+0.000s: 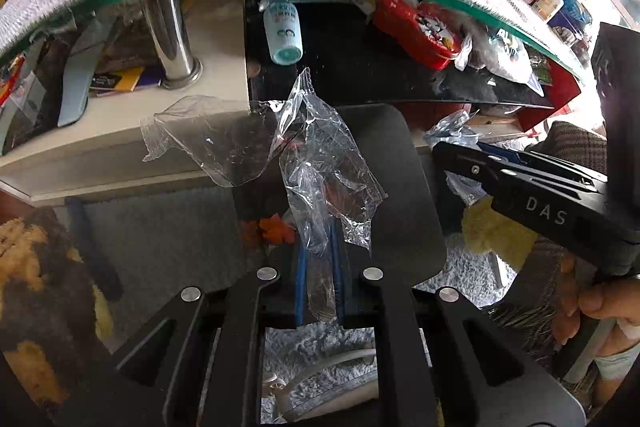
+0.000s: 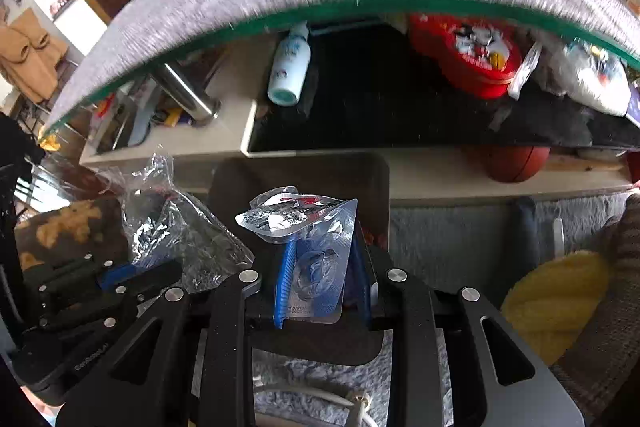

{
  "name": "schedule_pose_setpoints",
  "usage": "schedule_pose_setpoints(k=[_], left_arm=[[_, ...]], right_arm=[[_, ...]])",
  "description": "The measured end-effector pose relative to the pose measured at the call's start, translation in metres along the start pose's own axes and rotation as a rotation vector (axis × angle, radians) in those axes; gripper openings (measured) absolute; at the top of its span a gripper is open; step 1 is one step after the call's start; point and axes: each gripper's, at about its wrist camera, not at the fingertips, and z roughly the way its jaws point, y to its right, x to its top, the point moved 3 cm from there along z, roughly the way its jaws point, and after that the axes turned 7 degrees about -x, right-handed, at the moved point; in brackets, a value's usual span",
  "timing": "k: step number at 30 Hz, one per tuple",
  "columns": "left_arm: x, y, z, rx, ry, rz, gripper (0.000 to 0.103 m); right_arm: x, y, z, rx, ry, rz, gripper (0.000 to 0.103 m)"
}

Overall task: Collect trash
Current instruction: 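Lower the bag and foil wrapper into the bin and open both grippers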

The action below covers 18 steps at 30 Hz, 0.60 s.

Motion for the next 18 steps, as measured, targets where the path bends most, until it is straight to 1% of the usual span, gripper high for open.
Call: schedule_pose_setpoints(k=[4, 6, 7, 9, 10, 11, 13, 14, 16, 17, 18], left_arm=[[0.000, -0.001, 0.006, -0.003, -0.009, -0.005, 0.013], [0.001, -0.002, 0.007, -0.008, -0.011, -0.011, 0.019], [0.002, -0.003, 0.007, -0.012, -0.011, -0.016, 0.019], [0.001, -0.004, 0.008, -0.014, -0.014, -0.022, 0.020], [0.001, -0.004, 0.009, -0.013, -0.016, -0.023, 0.021], [0.001, -0.004, 0.009, -0.012, -0.016, -0.024, 0.022], [0.002, -0.005, 0.010, -0.007, -0.015, -0.028, 0.031], [0.002, -0.006, 0.009, -0.003, -0.013, -0.029, 0.033], [0.003, -0.007, 0.008, 0.002, -0.011, -0.033, 0.042], [0.003, -0.007, 0.007, 0.006, -0.008, -0.035, 0.043], [0.004, -0.008, 0.006, 0.012, -0.006, -0.034, 0.047]], right_arm=[[0.000, -0.002, 0.007, 0.005, -0.015, -0.001, 0.029], [0.001, -0.004, 0.009, 0.012, -0.018, 0.000, 0.029], [0.002, -0.004, 0.010, 0.012, -0.019, 0.002, 0.030], [0.003, -0.003, 0.012, 0.017, -0.023, 0.012, 0.035], [0.003, -0.002, 0.013, 0.020, -0.026, 0.017, 0.043], [0.003, -0.001, 0.014, 0.023, -0.027, 0.025, 0.047], [0.004, 0.001, 0.014, 0.023, -0.024, 0.034, 0.047], [0.005, 0.002, 0.014, 0.022, -0.022, 0.040, 0.049], [0.007, 0.005, 0.012, 0.024, -0.018, 0.050, 0.051], [0.008, 0.006, 0.010, 0.023, -0.013, 0.056, 0.052], [0.009, 0.007, 0.008, 0.021, -0.010, 0.061, 0.053]])
